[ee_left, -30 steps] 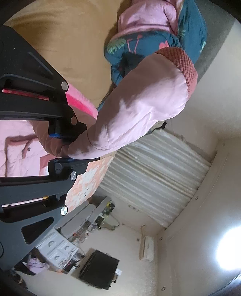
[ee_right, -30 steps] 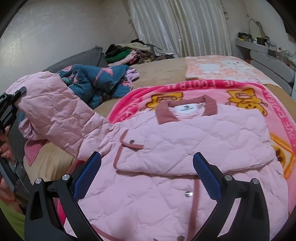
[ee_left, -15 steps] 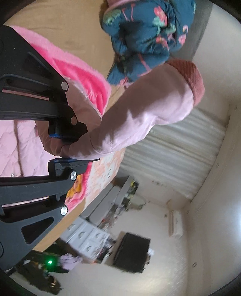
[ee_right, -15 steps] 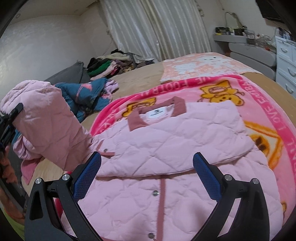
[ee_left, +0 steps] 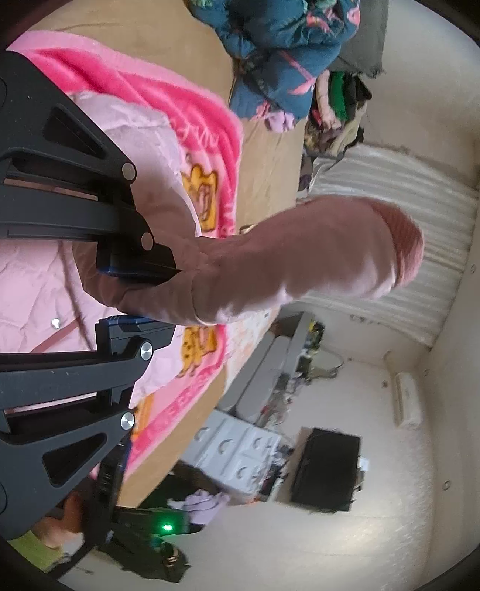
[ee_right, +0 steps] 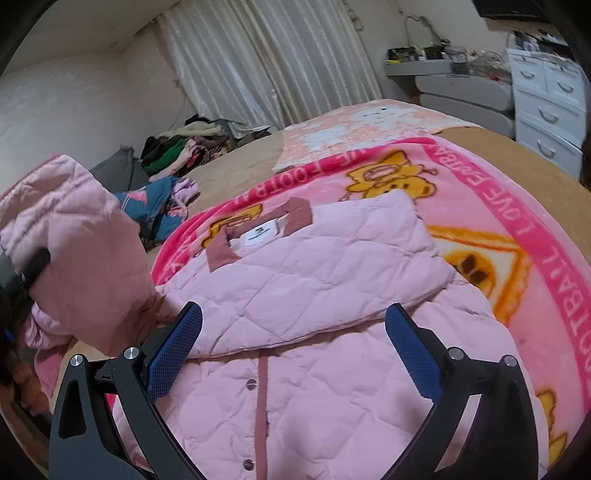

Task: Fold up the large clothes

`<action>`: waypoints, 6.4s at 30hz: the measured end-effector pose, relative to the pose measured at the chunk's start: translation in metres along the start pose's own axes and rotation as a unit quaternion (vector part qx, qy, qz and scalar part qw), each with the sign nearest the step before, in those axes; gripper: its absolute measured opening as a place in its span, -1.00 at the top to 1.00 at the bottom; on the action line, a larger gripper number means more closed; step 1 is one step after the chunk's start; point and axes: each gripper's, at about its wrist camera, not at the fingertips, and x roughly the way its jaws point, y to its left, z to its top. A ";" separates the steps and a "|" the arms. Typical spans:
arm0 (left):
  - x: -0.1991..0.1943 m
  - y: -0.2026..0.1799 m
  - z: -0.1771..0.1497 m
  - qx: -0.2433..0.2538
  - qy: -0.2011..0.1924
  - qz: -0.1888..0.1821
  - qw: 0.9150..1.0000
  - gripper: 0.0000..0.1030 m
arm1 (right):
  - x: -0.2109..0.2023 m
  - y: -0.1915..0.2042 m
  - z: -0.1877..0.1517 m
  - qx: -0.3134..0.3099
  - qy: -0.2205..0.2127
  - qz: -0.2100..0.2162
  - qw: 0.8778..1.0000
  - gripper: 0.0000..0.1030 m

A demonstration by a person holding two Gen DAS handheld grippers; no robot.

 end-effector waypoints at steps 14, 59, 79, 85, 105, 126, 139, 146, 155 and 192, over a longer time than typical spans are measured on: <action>0.058 -0.032 -0.056 0.061 0.100 -0.014 0.993 0.79 | 0.000 -0.043 -0.016 0.044 -0.007 -0.053 0.998 -0.92; 0.029 0.095 -0.013 -0.033 0.138 0.113 0.983 -0.82 | 0.037 0.004 -0.051 0.021 0.116 0.026 0.993 -0.92; 0.024 0.156 -0.020 -0.117 0.142 0.143 0.973 -0.82 | 0.088 0.010 -0.072 0.041 0.141 0.039 0.988 -0.26; 0.027 0.154 -0.022 -0.114 0.145 0.139 0.973 -0.82 | 0.076 0.028 -0.067 -0.015 0.118 0.065 0.991 0.43; 0.034 0.158 -0.021 -0.131 0.127 0.139 0.973 -0.82 | 0.017 0.065 0.059 -0.195 -0.041 0.051 0.979 0.62; 0.085 0.119 -0.050 -0.078 0.175 0.110 0.975 -0.82 | 0.084 0.014 0.058 -0.152 -0.015 -0.007 0.988 0.67; 0.117 0.103 -0.076 -0.031 0.223 0.128 0.966 -0.82 | 0.098 -0.008 0.044 -0.111 0.012 -0.050 0.992 -0.26; 0.125 0.109 -0.086 -0.044 0.238 0.133 0.961 -0.82 | 0.087 0.024 0.037 -0.159 -0.004 -0.024 0.987 -0.59; 0.130 0.122 -0.096 -0.072 0.250 0.132 0.957 -0.84 | 0.140 0.077 0.009 -0.234 0.096 0.012 0.967 -0.62; 0.104 0.087 -0.059 -0.077 0.230 0.090 0.966 -0.83 | 0.105 0.054 0.011 -0.143 0.093 0.018 0.985 -0.84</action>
